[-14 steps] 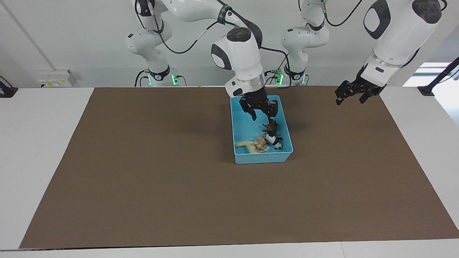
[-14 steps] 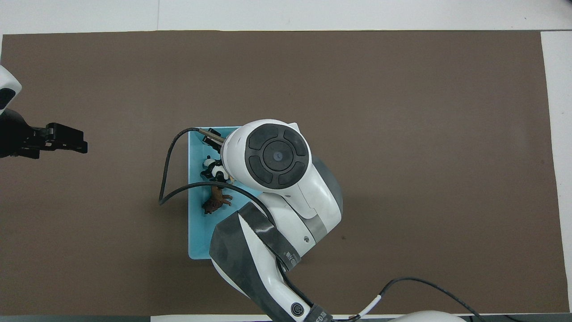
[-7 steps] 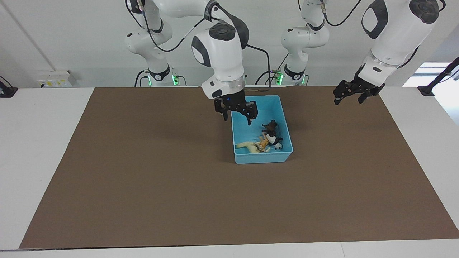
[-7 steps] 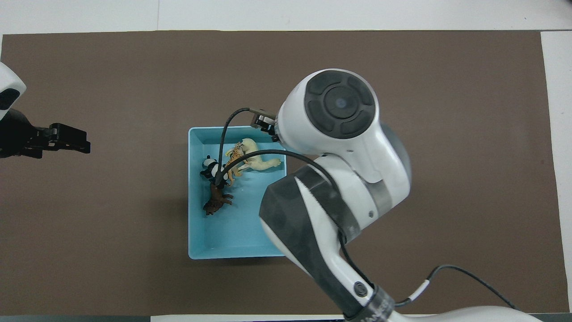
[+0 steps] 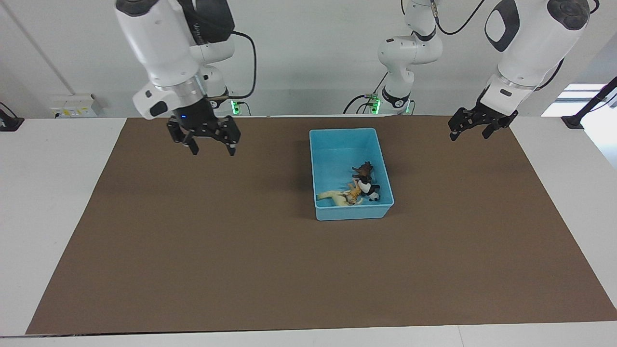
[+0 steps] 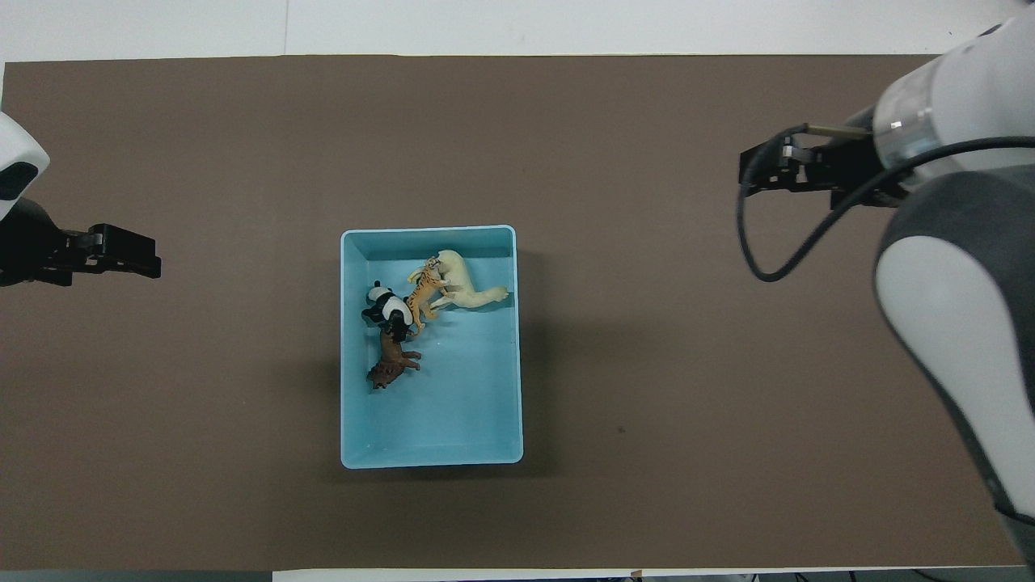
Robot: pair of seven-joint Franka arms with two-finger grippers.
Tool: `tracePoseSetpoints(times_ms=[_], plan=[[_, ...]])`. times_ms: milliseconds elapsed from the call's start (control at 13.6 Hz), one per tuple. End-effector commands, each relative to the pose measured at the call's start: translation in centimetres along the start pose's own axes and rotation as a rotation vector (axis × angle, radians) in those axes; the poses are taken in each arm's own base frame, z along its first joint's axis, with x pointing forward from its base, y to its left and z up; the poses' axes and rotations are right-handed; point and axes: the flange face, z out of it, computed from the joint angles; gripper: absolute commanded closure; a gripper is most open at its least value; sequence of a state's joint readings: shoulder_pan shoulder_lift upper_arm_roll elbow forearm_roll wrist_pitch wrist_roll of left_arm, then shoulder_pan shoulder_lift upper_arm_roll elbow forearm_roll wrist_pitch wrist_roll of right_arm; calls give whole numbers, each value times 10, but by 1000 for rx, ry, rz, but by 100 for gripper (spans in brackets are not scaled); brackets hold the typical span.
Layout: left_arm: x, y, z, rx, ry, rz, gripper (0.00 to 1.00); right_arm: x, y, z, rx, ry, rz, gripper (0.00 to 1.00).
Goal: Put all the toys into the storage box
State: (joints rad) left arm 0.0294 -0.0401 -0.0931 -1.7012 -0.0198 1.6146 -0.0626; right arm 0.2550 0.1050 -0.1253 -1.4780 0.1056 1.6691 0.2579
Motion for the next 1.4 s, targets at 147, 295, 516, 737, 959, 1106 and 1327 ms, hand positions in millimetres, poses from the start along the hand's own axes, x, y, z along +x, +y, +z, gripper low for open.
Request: tracePoseSetpoints(times_ms=[147, 295, 516, 737, 959, 1106, 1327], plan=[[-4, -2, -5, 43, 6, 19, 0, -13, 105, -27, -27, -81, -96, 0], [-3, -1, -5, 43, 9, 19, 0, -22, 133, -25, -26, -123, -64, 0], [-3, 1, -5, 43, 8, 17, 0, -35, 144, -4, -50, -109, -56, 0], [-3, -1, -5, 43, 11, 14, 0, -42, 140, 15, -56, -135, -55, 0], [-2, -2, -6, 42, 18, 12, 0, -37, 132, 23, -56, -83, -49, 0], [-2, -4, -6, 42, 18, 10, 0, -33, 131, 18, -58, -73, -55, 0], [-1, -4, -6, 42, 21, 9, 0, -32, 132, 16, -95, -83, -76, 0]])
